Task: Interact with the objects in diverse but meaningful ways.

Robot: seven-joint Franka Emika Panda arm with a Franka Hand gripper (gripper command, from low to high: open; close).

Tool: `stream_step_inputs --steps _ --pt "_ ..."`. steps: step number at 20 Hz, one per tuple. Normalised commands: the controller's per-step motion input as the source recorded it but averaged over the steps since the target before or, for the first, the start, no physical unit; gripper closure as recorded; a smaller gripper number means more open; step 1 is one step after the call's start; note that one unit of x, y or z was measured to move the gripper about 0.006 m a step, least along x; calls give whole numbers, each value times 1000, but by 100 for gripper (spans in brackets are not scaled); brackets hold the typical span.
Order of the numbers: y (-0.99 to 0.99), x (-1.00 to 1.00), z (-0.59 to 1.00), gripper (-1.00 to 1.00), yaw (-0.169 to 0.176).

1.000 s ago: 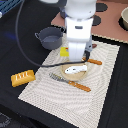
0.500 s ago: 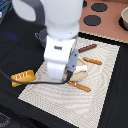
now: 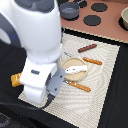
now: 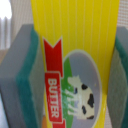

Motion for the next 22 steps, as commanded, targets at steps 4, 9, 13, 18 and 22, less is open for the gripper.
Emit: stream_step_inputs --steps 4,9,13,18,22 --pt "-149 -4 -306 -100 0" --pt "-41 -83 -256 -100 0" --pt "16 -314 266 -100 -6" --pt "110 -494 879 -100 -1" --pt "270 -614 499 -100 3"
